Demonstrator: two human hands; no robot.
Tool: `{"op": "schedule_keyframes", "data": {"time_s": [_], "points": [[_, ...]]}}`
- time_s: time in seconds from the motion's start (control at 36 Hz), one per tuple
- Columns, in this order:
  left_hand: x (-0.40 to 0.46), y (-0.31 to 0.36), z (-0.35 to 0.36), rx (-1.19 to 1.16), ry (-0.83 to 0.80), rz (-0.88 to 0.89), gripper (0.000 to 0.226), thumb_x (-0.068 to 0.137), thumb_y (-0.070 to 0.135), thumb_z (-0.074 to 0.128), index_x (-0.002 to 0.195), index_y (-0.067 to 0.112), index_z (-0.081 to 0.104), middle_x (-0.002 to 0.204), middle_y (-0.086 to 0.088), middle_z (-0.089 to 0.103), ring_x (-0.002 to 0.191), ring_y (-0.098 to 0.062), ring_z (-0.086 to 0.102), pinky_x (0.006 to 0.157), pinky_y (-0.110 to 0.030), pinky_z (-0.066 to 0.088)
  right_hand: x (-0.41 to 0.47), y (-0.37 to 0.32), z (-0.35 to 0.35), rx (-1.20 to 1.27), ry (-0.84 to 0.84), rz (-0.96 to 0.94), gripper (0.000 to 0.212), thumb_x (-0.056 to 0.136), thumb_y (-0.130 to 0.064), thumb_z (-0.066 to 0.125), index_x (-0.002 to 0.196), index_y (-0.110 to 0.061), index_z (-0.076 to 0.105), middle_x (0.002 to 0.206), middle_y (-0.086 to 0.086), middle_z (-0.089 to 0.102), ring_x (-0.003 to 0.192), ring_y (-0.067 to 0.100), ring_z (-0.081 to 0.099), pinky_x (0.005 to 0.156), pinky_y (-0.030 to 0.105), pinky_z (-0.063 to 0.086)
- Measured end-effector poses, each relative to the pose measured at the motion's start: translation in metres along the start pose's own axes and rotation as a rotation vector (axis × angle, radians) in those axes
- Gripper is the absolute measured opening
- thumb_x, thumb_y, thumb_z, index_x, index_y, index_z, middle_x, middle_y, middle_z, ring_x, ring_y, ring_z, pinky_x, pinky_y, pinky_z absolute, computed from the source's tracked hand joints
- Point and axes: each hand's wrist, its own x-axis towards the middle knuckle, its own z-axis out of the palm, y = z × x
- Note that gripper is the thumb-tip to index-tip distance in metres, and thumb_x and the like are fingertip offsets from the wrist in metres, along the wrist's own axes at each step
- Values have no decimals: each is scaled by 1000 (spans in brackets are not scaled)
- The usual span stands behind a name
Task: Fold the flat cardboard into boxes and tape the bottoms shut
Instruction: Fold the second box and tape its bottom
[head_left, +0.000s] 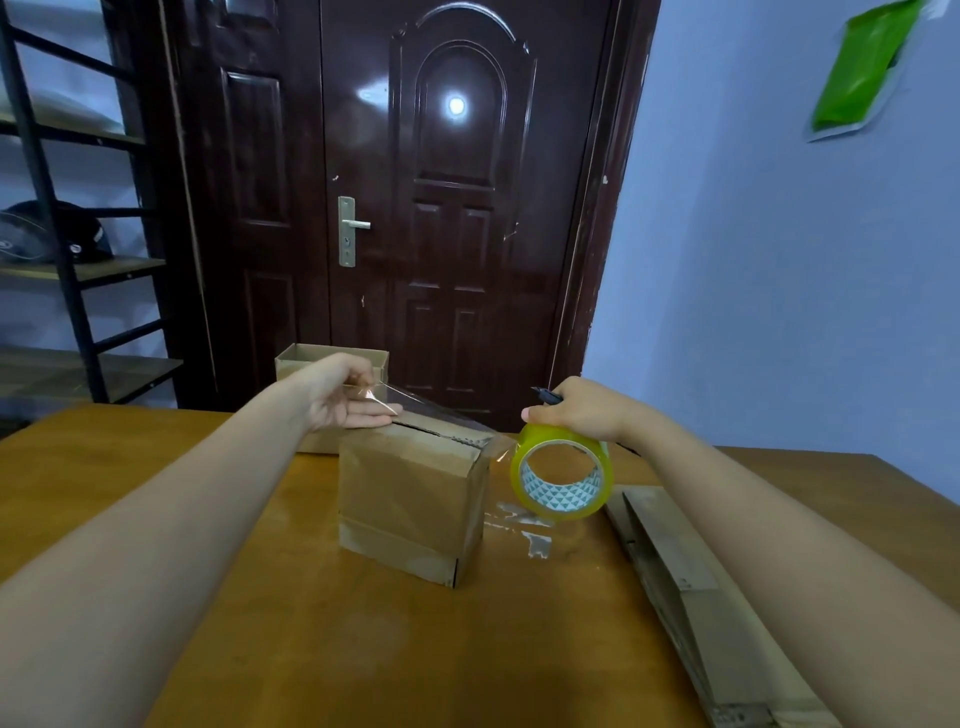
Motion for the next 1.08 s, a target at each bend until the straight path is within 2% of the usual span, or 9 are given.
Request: {"op": "schedule_keyframes", "data": {"time_s": [0.14, 0.31, 0.56, 0.67, 0.78, 0.83, 0.92, 1.03, 1.08], "points": [[2, -4, -3, -52, -9, 1, 21, 83, -6, 41, 78, 14, 36, 80, -11, 54, 72, -41, 71, 65, -50, 58, 0, 1, 4, 24, 3, 5, 44, 90, -44, 59, 60, -14, 47, 55, -1, 47, 50, 12, 47, 57, 26, 39], [2, -3, -3, -39, -10, 8, 18, 83, -6, 41, 82, 12, 40, 79, -10, 51, 75, -41, 71, 67, -50, 58, 2, 3, 11, 31, 3, 13, 44, 90, -43, 59, 60, -14, 47, 54, -1, 45, 49, 12, 46, 57, 26, 39], [2, -5, -7, -87, -9, -2, 16, 84, -7, 40, 88, 8, 42, 59, -5, 48, 73, -45, 69, 58, -51, 58, 4, 6, 10, 105, 21, 6, 46, 90, -45, 58, 58, -14, 49, 53, -1, 46, 49, 12, 48, 59, 27, 41], [4, -6, -8, -103, -6, -3, 27, 83, -7, 40, 104, 11, 37, 65, -7, 50, 81, -47, 68, 58, -52, 58, 5, 6, 12, 116, 21, 10, 44, 90, -44, 59, 59, -14, 49, 53, -1, 47, 49, 13, 48, 59, 27, 41], [2, -6, -6, -99, 7, -9, 18, 83, -7, 39, 88, 10, 40, 55, -6, 53, 73, -45, 69, 56, -49, 58, 5, 8, 20, 112, 7, 13, 44, 90, -43, 58, 59, -14, 49, 52, -2, 46, 48, 12, 46, 56, 26, 39], [2, -7, -6, -102, 11, -14, 18, 84, -7, 39, 88, 11, 39, 57, -4, 49, 73, -45, 69, 54, -48, 58, 4, 9, 25, 120, -5, 20, 44, 90, -43, 58, 59, -14, 49, 53, -2, 46, 48, 12, 46, 56, 25, 39], [2, -7, -5, -81, 17, -12, 24, 85, -6, 39, 103, 9, 39, 58, -5, 48, 69, -43, 70, 50, -45, 57, 4, 13, 33, 141, -5, 30, 45, 90, -44, 58, 58, -14, 47, 52, -2, 44, 47, 12, 44, 54, 26, 37], [2, -6, -5, -37, 11, 19, 60, 85, -7, 40, 143, 7, 29, 55, -6, 54, 77, -44, 69, 53, -46, 58, 3, 17, 43, 183, -3, 50, 46, 90, -44, 59, 57, -15, 47, 50, -3, 42, 45, 12, 41, 53, 26, 35], [2, -4, -3, -4, 18, 24, 53, 86, -7, 41, 137, 9, 35, 55, -6, 55, 75, -43, 70, 55, -46, 59, 3, 18, 47, 181, -2, 59, 46, 90, -45, 58, 58, -15, 46, 51, -2, 42, 45, 12, 40, 53, 27, 34]]}}
